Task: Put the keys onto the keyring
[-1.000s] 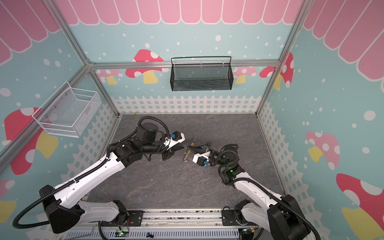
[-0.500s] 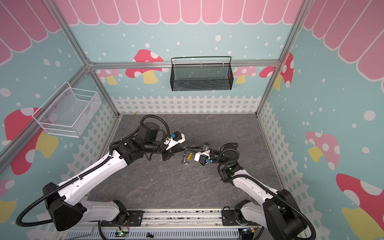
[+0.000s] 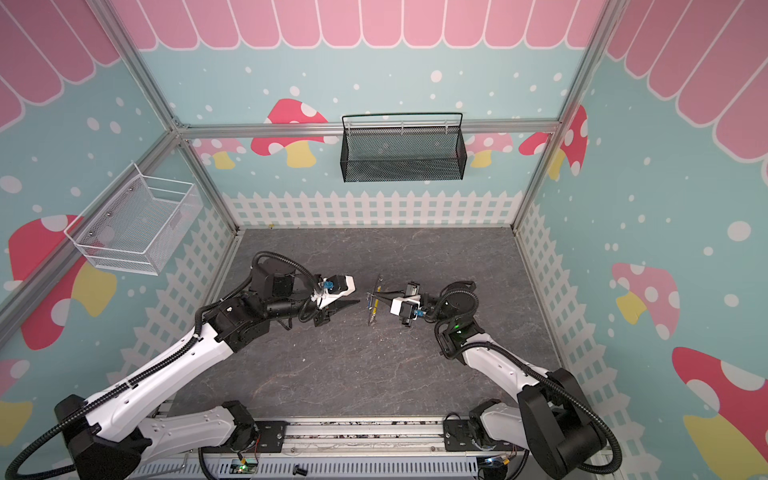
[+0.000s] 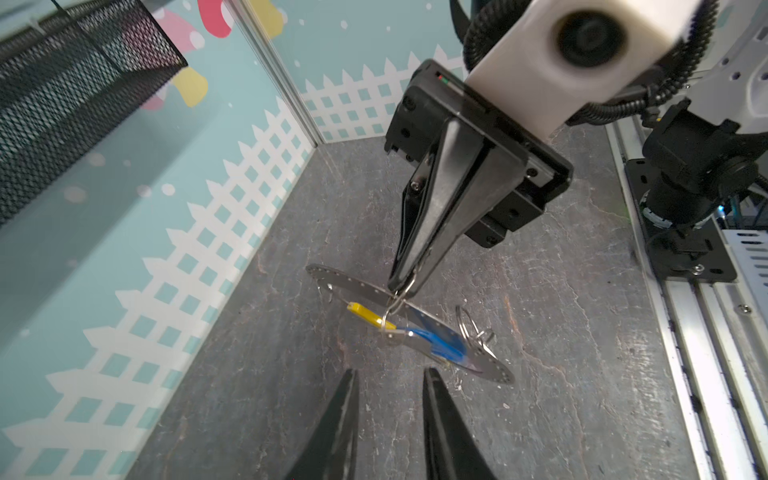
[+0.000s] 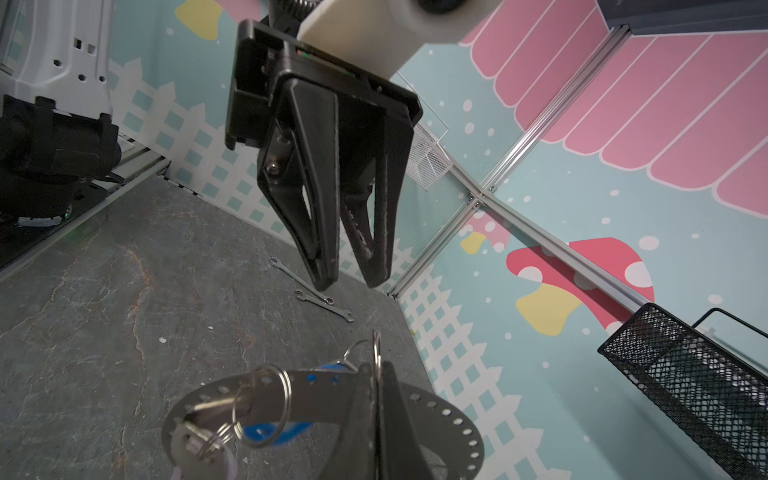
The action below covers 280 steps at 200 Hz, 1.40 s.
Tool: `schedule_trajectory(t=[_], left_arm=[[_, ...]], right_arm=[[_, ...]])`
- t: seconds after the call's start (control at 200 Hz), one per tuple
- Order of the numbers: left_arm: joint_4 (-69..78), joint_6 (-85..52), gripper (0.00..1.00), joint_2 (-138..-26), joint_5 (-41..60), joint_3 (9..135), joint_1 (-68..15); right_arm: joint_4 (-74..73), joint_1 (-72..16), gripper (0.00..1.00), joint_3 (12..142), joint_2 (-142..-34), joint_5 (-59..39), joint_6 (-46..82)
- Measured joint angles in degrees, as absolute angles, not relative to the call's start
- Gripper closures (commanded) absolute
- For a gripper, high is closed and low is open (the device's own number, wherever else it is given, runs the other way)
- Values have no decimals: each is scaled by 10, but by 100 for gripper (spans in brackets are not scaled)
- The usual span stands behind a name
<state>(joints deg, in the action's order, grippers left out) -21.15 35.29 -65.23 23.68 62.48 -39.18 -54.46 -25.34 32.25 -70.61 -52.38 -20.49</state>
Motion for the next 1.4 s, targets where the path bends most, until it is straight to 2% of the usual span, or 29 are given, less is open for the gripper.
schedule_trajectory(t=[0.64, 0.78, 0.95, 1.125, 1.165, 1.246, 1.331, 1.401], left_arm=[[-193, 425, 79, -721, 289, 663, -392], [-196, 427, 84, -724, 299, 666, -392], [-203, 431, 100, -728, 309, 670, -392], [-218, 434, 100, -734, 311, 683, -391], [-222, 434, 100, -735, 311, 687, -391], [-232, 435, 100, -736, 308, 693, -391], [-255, 435, 100, -738, 306, 707, -392], [-280, 435, 100, -744, 301, 729, -392]], right_arm=[[-556, -243, 100, 332, -708, -576, -175], [-558, -242, 100, 332, -708, -576, -174], [-557, -240, 100, 334, -709, -578, -170], [-560, -239, 100, 338, -714, -580, -164], [-561, -239, 97, 339, -715, -580, -163], [-560, -239, 83, 339, -715, -576, -161], [-560, -240, 78, 339, -714, -561, -168], [-551, -240, 70, 339, -711, -547, -176]])
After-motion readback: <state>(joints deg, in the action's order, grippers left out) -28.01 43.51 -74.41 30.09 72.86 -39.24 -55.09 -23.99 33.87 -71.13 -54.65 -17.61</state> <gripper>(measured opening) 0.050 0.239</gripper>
